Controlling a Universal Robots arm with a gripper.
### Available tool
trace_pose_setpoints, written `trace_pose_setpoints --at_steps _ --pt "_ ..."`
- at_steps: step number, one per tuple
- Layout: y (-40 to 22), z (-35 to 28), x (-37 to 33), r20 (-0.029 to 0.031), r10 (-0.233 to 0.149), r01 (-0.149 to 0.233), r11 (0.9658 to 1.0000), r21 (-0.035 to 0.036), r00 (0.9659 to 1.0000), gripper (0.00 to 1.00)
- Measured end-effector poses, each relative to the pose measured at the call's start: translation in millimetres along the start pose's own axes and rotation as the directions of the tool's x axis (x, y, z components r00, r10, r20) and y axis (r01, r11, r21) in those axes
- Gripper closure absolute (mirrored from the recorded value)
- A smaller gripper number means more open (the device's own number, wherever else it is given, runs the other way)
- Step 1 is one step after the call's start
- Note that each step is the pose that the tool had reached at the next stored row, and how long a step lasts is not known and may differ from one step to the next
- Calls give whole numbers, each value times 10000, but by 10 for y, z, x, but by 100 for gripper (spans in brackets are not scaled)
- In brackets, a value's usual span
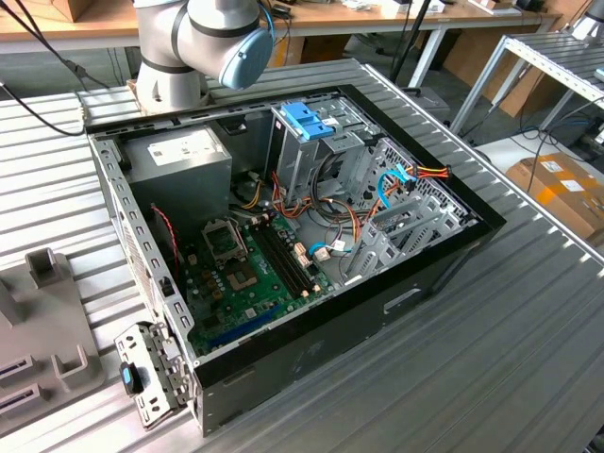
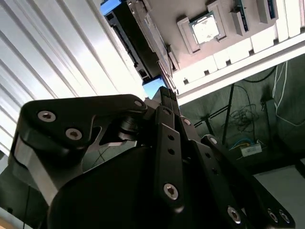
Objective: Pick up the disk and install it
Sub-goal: 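Pick up the disk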
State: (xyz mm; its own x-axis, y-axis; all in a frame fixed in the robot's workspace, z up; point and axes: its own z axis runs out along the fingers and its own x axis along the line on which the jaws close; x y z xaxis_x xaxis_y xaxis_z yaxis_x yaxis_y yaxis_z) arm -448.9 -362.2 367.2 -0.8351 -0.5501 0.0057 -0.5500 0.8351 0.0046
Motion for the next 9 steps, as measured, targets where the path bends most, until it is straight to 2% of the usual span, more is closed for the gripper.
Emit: trace_pose_setpoints --at_steps 1,3,5,6,8,9 --pt "0 0 0 -1 -324 324 9995 2 9995 89" --pt "0 0 0 -5 -1041 1041 9946 6 9946 89" --pt "0 0 0 -7 -1398 1398 9902 8 9902 89" --pt "0 0 0 -9 -1701 1701 9854 9 9854 89" --pt "0 0 0 -11 -2062 2062 9785 11 9785 89" --pt "0 0 0 -12 -2421 2421 9702 13 9702 89"
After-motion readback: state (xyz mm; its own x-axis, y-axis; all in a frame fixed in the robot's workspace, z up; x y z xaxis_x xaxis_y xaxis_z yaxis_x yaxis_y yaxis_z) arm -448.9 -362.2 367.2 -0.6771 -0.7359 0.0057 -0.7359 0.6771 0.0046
